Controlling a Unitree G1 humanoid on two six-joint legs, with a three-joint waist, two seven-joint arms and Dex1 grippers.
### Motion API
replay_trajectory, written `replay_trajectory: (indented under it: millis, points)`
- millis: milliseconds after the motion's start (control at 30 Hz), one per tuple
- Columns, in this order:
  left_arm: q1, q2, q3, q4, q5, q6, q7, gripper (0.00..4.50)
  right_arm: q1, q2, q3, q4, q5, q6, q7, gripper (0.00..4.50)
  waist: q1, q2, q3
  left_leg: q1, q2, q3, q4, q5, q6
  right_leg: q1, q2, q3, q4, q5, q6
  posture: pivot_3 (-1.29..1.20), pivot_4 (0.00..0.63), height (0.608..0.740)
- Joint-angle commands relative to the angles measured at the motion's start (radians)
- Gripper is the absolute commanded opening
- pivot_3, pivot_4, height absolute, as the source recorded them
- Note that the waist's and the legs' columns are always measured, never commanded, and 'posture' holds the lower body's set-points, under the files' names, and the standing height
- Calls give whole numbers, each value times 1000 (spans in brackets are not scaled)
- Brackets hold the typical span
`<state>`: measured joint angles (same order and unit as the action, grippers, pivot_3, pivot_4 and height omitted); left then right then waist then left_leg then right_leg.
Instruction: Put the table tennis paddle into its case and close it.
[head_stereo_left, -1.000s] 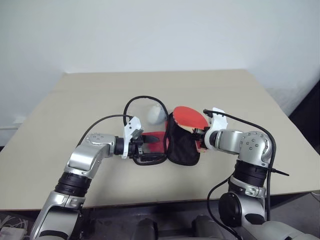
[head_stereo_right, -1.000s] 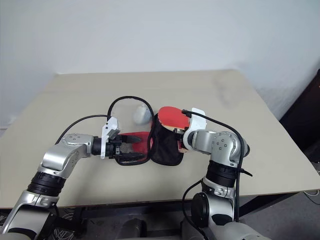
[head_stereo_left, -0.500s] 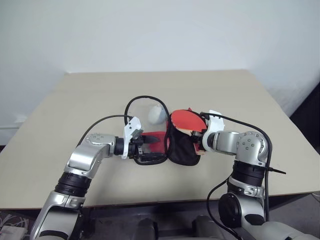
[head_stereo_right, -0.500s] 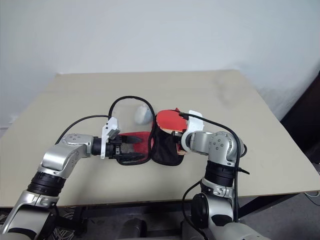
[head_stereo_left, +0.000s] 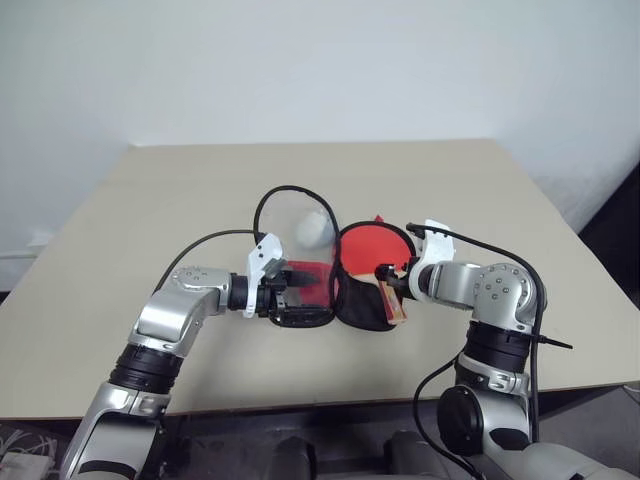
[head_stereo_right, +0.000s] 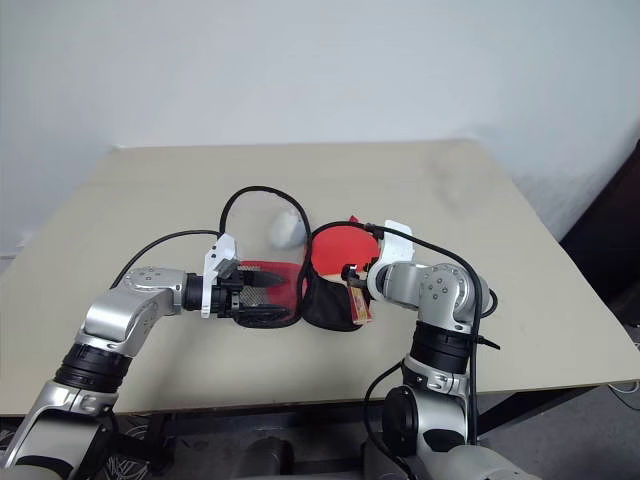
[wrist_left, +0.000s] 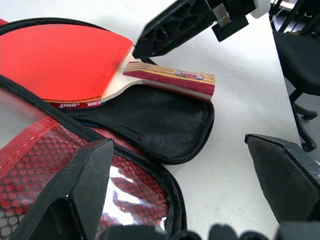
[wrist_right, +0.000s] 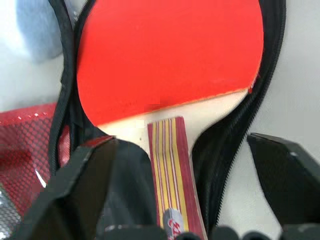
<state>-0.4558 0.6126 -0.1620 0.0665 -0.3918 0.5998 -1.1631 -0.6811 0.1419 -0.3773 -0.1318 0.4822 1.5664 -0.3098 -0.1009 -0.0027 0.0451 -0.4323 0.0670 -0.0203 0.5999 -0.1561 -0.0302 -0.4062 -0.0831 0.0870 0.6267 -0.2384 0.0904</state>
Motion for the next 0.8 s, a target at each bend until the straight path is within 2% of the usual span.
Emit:
replay_trajectory:
  millis: [33, 100, 167, 300, 367, 467, 600, 800]
  points:
    - [-19, 8, 11, -32, -2, -10, -3, 4500, -1, 101, 98, -64, 43, -17, 87, 4404, 0, 0, 0, 0, 0, 0, 0, 0, 0, 0, 0, 0, 0, 0, 0, 0, 0, 740]
    - [-37, 35, 23, -21, -5, -34, -42, 4500, 69, -170, 327, -138, -5, -154, 233, 4404, -1, 0, 0, 0, 0, 0, 0, 0, 0, 0, 0, 0, 0, 0, 0, 0, 0, 740]
    - [-51, 55, 45, -2, -14, -45, -69, 4500, 138, -361, 427, -173, 3, -284, 431, 4404, 4, -2, 0, -1, 0, 0, 0, 0, 0, 1, 0, 0, -3, 0, 0, 0, 0, 740]
    - [-61, 62, 60, 43, 0, -93, -71, 4500, 269, -537, 443, -130, -45, -628, 675, 4404, 5, -3, 0, -1, -2, 2, 1, -1, -1, 1, -2, 2, -4, -1, 1, 0, 0, 740]
    - [-60, 54, 71, 61, 4, -140, -73, 4500, 315, -576, 415, -65, -69, -769, 746, 4404, 4, -3, 0, 1, -2, 2, 0, -1, -1, 2, -2, 2, -3, -1, 1, 0, 0, 740]
    - [-48, 42, 95, 65, -6, -202, -72, 4500, 347, -592, 369, -10, -58, -878, 822, 4404, 0, -4, 1, 1, -2, 2, 0, 0, -1, 1, -1, 3, -2, -1, 1, 0, 0, 740]
    - [-29, 42, 128, 101, 14, -257, -26, 4500, 397, -582, 316, 38, -71, -1041, 868, 4404, 1, -4, 1, 1, -2, 3, 0, 0, 0, 1, -1, 4, -2, -1, 1, 0, 0, 740]
    - [10, -7, 230, 218, 38, -485, 75, 4500, 417, -579, 333, 138, -92, -1055, 896, 4404, 2, -5, 1, 2, -2, 3, 2, 0, 0, 3, -1, 4, -2, -1, 1, 0, 0, 740]
